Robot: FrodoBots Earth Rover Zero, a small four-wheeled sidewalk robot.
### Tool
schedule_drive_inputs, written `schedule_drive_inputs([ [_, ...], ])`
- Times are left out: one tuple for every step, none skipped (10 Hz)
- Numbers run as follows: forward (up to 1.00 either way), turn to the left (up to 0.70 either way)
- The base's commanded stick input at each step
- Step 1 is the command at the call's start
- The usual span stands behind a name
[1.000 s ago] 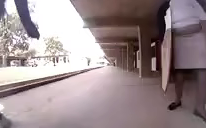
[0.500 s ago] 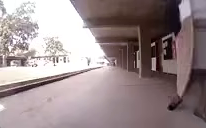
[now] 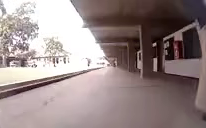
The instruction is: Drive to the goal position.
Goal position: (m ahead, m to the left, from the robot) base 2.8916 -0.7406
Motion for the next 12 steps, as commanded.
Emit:
schedule_drive_inputs([
  [0.5,0.0],
  [0.5,0.0],
  [0.5,0.0],
  [0.5,0.0],
  [0.5,0.0],
  [0.5,0.0],
  [0.5,0.0],
  [0.5,0.0],
  [0.5,0.0],
  [0.5,0.0],
  [0.5,0.0],
  [0.5,0.0],
])
